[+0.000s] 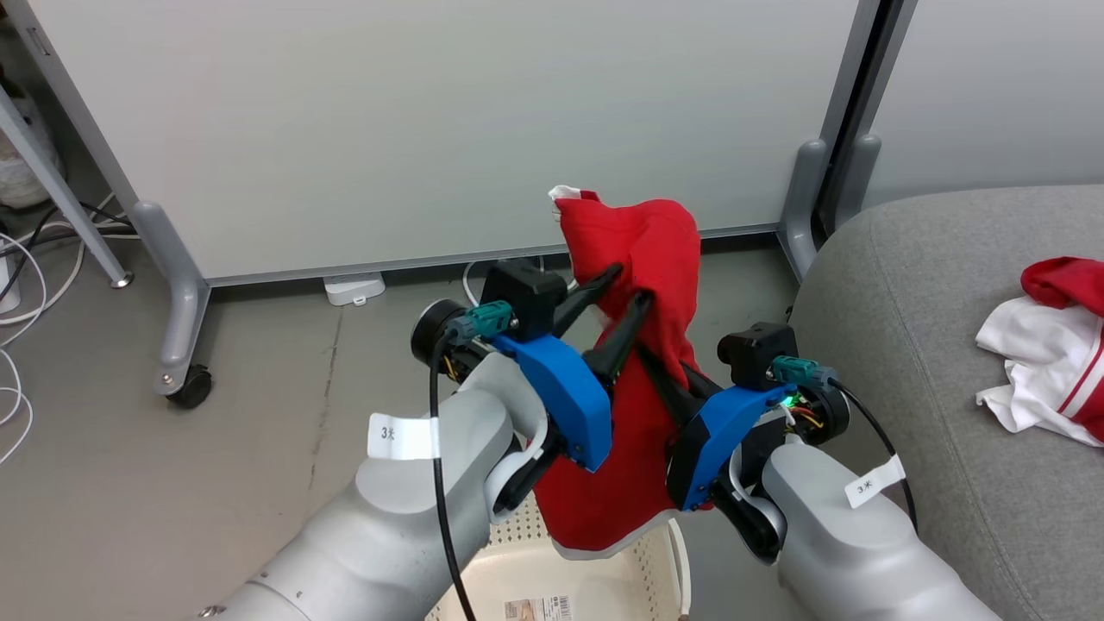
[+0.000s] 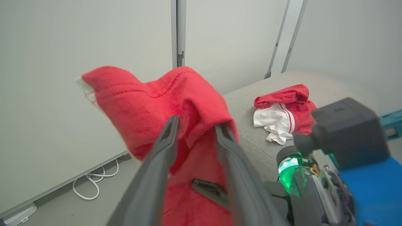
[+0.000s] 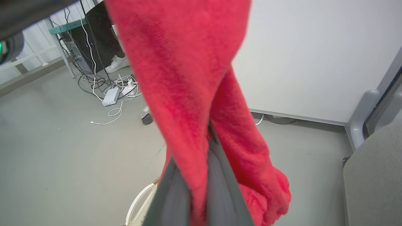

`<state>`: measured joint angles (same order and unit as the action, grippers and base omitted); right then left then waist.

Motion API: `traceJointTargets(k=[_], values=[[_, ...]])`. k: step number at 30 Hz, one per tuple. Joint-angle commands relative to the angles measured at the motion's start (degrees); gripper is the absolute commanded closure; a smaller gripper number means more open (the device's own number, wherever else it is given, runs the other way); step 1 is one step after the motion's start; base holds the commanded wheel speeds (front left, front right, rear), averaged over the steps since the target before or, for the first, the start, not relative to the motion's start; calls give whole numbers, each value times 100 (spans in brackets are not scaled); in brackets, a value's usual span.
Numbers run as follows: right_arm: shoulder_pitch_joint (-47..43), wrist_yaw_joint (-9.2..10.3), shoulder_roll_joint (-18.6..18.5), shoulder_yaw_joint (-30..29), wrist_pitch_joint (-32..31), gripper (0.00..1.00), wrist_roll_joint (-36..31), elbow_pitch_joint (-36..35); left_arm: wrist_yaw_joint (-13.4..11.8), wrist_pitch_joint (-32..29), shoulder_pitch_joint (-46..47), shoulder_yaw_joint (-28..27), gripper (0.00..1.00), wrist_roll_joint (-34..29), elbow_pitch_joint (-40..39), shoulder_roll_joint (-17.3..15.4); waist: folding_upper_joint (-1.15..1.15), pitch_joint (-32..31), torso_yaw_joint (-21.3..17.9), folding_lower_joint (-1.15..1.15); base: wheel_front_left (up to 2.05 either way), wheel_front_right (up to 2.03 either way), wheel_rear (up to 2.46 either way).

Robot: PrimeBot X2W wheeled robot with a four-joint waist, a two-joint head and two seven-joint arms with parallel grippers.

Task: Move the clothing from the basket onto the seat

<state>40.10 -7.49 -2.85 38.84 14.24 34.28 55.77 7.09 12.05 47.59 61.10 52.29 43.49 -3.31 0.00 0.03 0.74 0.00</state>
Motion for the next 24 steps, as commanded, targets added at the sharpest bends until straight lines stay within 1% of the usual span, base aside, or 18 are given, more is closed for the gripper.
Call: traceJointTargets(k=[1, 3, 6, 10, 13, 18, 21, 24], values=[[121, -1, -4, 21, 35, 100, 28, -4, -35, 59, -131, -30, 0, -16, 30, -47, 0, 3, -7, 0, 0, 0, 0], [129, -1, -4, 32, 53, 100, 71, 5, -96, 141, -241, -80, 0, -11, 48, -107, 0, 8, -16, 0, 0, 0, 0], [162, -1, -4, -10, 70, 100, 82, 43, -122, 246, -482, -218, 0, 21, -25, -189, 0, 20, -17, 0, 0, 0, 0], [227, -1, -4, -119, 92, 100, 42, 63, -186, 314, -909, -457, 0, -107, -226, -421, 0, 47, -20, 0, 0, 0, 0], [237, -1, -4, -234, 94, 100, -4, 59, -257, 317, -1320, -858, 0, -405, -678, -643, 0, 93, -21, 0, 0, 0, 0], [211, -1, -3, -493, 96, 100, -153, -50, -304, 319, -2133, -1596, 0, -1037, -1470, -954, 0, 151, -42, 0, 0, 0, 0], [124, -1, -3, -680, 97, 100, -248, -128, -362, 320, -2571, -2078, 0, -1435, -1905, -1008, 0, 176, -36, 0, 0, 0, 0], [24, -1, -3, -904, 97, 100, -355, -224, -387, 320, -2985, -2543, 0, -1809, -2265, -947, 0, 181, -28, 0, 0, 0, 0]])
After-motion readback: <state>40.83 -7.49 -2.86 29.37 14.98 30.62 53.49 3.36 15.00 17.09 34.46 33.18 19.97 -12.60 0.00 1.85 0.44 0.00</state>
